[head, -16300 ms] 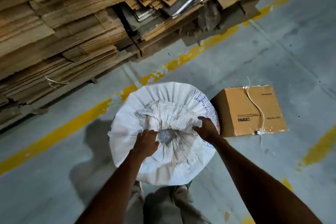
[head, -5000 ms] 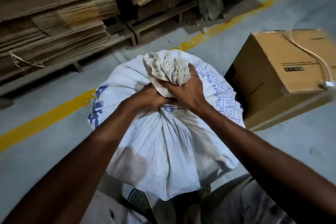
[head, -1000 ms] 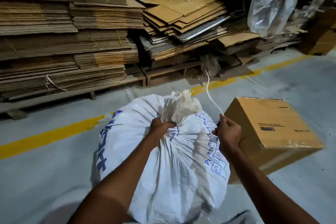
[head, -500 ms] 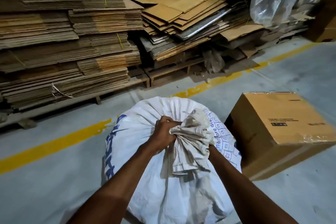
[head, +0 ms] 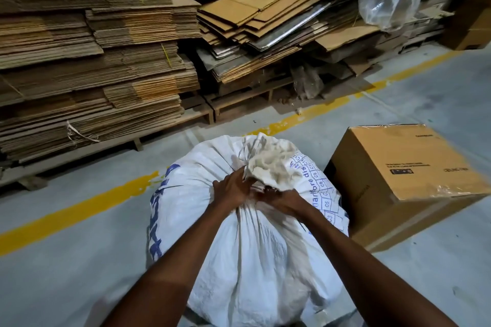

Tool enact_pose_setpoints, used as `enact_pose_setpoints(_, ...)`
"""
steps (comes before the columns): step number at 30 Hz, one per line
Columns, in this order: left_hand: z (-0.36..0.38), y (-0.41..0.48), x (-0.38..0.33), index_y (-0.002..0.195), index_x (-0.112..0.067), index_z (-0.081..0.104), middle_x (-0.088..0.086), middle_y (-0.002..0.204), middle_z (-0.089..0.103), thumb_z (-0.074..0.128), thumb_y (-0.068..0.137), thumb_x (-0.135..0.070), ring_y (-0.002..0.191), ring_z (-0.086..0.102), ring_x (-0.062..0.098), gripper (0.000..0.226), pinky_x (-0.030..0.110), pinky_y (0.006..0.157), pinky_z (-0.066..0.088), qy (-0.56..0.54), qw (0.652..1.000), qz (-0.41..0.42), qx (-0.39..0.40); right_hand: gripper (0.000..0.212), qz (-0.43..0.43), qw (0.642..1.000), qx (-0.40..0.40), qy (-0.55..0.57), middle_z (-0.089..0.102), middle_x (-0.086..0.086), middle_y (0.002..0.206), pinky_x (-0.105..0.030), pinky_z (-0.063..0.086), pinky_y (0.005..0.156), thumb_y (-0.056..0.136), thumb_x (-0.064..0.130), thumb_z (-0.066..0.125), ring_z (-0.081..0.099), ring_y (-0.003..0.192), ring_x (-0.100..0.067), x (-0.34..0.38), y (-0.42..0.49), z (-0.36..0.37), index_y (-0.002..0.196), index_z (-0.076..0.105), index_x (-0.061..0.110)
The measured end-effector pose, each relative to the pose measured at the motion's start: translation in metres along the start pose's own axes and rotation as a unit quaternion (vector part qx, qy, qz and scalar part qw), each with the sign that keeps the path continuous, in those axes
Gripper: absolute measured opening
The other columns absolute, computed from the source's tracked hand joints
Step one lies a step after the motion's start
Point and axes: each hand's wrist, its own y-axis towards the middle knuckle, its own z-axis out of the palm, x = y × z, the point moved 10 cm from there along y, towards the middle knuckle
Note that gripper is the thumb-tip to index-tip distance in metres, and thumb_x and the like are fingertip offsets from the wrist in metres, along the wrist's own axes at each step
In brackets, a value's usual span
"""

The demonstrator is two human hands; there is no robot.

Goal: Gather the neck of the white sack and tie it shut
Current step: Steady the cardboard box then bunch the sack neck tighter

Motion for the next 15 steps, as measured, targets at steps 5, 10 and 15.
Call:
enact_pose_setpoints(5,-0.003,0.002,-0.001,0.145,-0.04,0.041,0.005,0.152,0.048,0.026,0.084,-0.081,0.141,0.04,0.035,0.076,0.064,0.115,0.017,-0.001,0.994,-0.082,0.072,0.085,0.038,0.993,-0.086,-0.064,0.069,-0.002,0.062,-0.035,0.049,0.072,0.082,0.09,0.036,0.067,0.069,-0.024,0.009,0.02,-0.009,0.061,0.061,0.011)
enact_pose_setpoints(10,-0.014,-0.002,0.024,0.122,-0.034,0.067,0.004,0.139,0.062,0.025,0.05,-0.109,0.128,0.053,0.031,0.113,0.055,0.115,0.029,-0.079,0.983,-0.124,0.111,0.092,0.064,0.99,-0.118,-0.037,0.077,-0.014,0.085,-0.043,0.056,0.084,0.076,0.097,0.027,0.072,0.086,-0.035,0.0,0.033,-0.012,0.063,0.067,0.014)
enact_pose_setpoints(15,-0.023,-0.012,0.028,0.095,-0.04,0.072,-0.001,0.124,0.068,0.021,0.064,-0.103,0.118,0.059,0.028,0.087,0.054,0.109,0.035,0.011,0.99,-0.043,0.135,0.077,0.079,0.987,-0.131,-0.039,0.073,-0.017,0.092,-0.035,0.046,0.077,0.096,0.07,0.039,0.07,0.092,-0.034,-0.004,0.035,-0.018,0.094,0.074,0.001)
